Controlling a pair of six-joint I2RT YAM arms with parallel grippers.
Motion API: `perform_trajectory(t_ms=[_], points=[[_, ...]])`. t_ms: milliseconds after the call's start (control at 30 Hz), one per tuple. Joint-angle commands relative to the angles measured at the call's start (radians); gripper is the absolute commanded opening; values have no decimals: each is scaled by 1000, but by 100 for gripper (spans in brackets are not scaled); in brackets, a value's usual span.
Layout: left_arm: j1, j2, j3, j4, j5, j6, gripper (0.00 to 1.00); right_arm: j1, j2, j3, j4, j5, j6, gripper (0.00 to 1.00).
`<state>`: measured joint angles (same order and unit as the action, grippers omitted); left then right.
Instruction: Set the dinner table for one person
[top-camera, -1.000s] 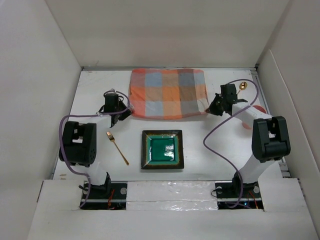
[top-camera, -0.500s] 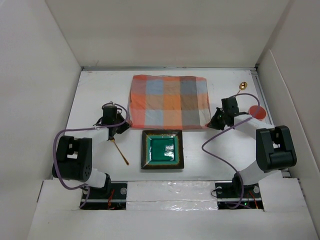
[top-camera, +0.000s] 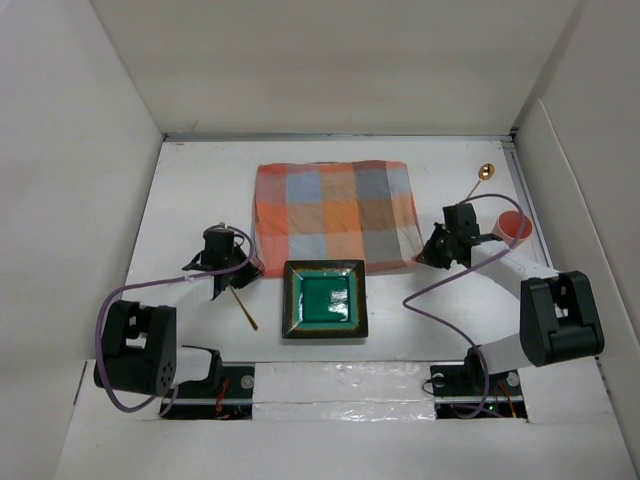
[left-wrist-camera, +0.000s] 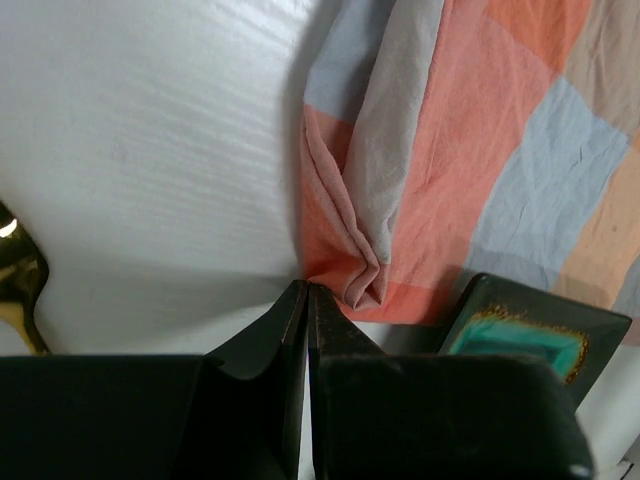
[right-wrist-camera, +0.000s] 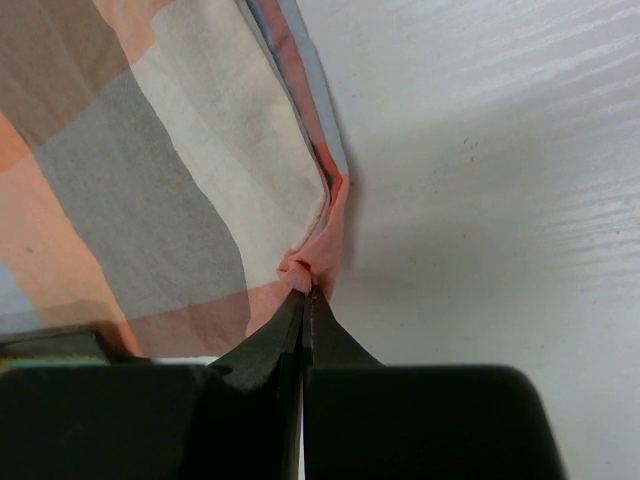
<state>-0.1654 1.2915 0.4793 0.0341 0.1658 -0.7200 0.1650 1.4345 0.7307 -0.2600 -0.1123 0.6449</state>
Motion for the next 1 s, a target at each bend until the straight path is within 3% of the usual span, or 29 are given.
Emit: perform_trajectory(t_ms=[0, 200, 333, 433, 467, 500, 600, 667, 733, 767, 833, 967], points=[[-8, -57, -30, -80, -2, -18, 0, 27, -52, -31, -41, 52, 6, 0], [-8, -124, -41, -137, -35, -30, 0, 47, -115, -71, -74, 77, 30, 0], [-8, -158, 1, -178, -57, -33, 23, 47, -135, -82, -93, 86, 35, 0], [-8, -213, 50, -249, -92, -33, 36, 56, -158, -73, -122, 91, 21, 19], [-8, -236, 61, -266, -100, -33, 39, 56, -163, -53, -137, 97, 6, 33], [-8, -257, 70, -304, -129, -35, 40, 56, -183, -41, -149, 102, -1, 39], [-8, -336, 119, -380, -201, -27, 41, 56, -245, 12, -211, 134, -14, 49], [-8, -325, 151, -387, -190, -6, 41, 68, -285, 39, -254, 137, -31, 57], [-8, -314, 148, -358, -172, 17, 41, 83, -336, 78, -272, 79, -57, 60], [-8, -313, 142, -338, -142, 28, 41, 114, -351, 84, -271, 48, -92, 44], [-8, -272, 139, -292, -141, 63, 44, 157, -377, 69, -240, -62, -102, 1], [-8, -127, 191, -318, -155, 99, 51, 309, -375, -16, -142, -213, -46, 0]])
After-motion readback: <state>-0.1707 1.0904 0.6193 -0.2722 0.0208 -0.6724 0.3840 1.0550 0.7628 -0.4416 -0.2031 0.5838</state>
